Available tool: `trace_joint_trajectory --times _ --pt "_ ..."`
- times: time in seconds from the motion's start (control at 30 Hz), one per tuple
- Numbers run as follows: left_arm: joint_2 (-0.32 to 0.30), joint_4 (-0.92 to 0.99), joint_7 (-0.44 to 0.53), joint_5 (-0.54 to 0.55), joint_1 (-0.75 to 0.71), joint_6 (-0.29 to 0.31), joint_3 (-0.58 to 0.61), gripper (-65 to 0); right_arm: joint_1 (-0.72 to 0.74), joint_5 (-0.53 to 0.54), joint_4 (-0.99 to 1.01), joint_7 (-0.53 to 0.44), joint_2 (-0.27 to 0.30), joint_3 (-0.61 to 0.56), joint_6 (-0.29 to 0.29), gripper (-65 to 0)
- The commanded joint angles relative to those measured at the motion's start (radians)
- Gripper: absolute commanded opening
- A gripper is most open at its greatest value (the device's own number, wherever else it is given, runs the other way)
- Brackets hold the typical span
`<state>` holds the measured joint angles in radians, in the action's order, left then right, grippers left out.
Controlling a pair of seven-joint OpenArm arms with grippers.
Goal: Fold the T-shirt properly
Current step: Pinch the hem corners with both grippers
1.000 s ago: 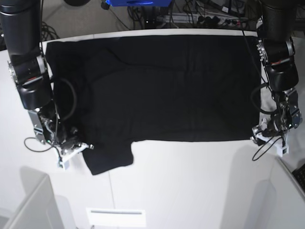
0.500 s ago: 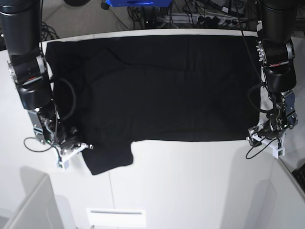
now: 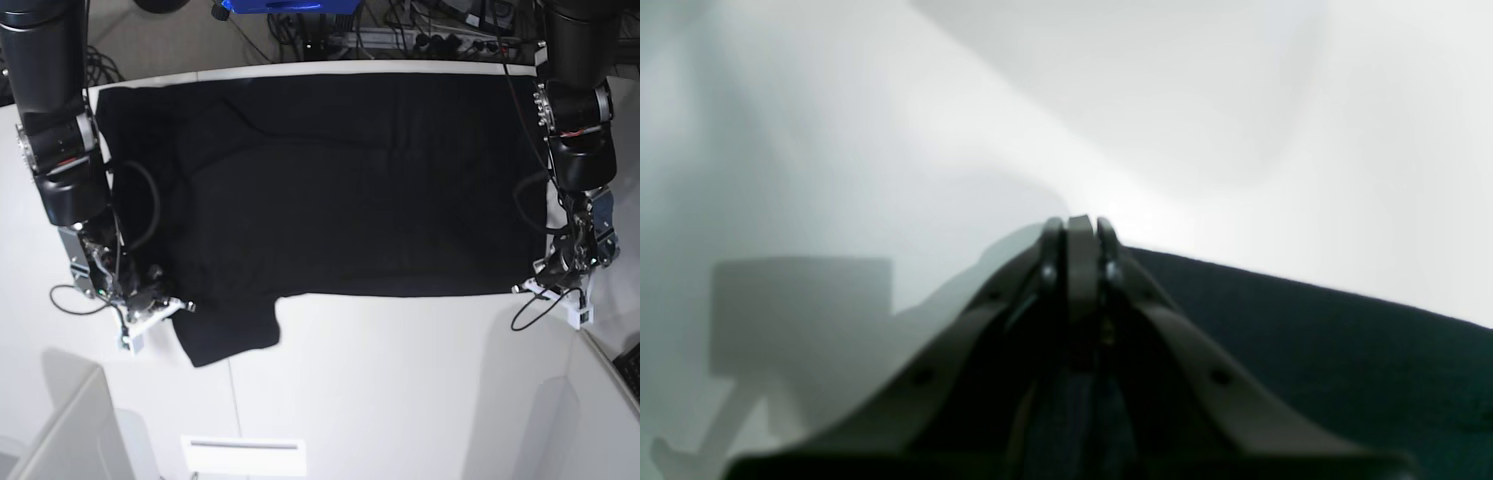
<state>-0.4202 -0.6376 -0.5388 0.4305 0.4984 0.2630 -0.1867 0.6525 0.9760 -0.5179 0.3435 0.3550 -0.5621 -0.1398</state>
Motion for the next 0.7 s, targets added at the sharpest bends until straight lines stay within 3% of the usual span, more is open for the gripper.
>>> trace_joint_trajectory --times 0.0,0.53,0.67 --pt "-0.009 -0.009 -0.033 -0.006 0.012 0.002 0.002 -65.0 0.017 -0.004 -0.009 0.007 0.013 0.004 0.001 -65.0" --pt "-0.015 -0.308 -0.042 0.001 -0.094 0.002 -0.01 -65.0 0.025 -0.004 -0.012 -0.05 0.019 0.004 0.002 -65.0" --pt "-0.015 -0.374 -0.053 0.003 -0.123 0.002 -0.012 -65.0 0.017 -0.004 -0.012 -0.111 0.019 0.004 0.002 -65.0"
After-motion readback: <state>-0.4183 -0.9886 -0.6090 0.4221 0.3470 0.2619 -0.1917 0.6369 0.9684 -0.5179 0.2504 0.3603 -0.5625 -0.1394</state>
